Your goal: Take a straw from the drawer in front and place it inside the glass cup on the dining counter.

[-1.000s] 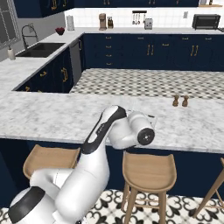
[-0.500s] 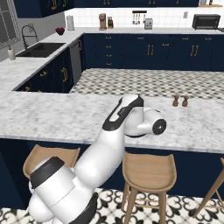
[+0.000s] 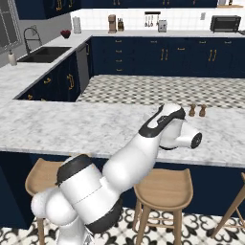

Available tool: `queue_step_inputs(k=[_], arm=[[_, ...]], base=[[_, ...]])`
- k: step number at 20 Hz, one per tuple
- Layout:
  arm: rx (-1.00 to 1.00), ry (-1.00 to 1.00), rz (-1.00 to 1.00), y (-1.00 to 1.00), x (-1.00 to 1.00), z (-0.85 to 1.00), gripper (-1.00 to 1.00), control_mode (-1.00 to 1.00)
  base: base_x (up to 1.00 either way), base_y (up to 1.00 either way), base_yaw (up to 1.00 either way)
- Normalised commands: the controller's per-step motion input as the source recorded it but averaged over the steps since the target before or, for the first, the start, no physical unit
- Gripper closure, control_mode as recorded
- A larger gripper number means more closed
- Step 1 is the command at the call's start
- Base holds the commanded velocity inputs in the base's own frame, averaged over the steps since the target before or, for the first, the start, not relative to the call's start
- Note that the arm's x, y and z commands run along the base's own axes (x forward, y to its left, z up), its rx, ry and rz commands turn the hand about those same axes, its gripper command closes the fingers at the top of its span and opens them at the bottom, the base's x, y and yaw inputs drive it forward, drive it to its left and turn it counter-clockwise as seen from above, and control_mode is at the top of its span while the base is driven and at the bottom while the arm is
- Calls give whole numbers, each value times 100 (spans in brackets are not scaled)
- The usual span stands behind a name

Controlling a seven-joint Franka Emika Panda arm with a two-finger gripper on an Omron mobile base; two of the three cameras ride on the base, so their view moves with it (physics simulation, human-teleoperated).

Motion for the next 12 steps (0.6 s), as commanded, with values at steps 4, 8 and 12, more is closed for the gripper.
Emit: queue_step_inputs(k=[4,8,12], arm=[[0,-14,16,-31,35,-12,100,-100],[0,-23,12,-21,31,-29,100,-100],[0,-15,6,-8,39,-15,100,-100]], base=[[0,0,0],[0,0,0],[0,0,0]])
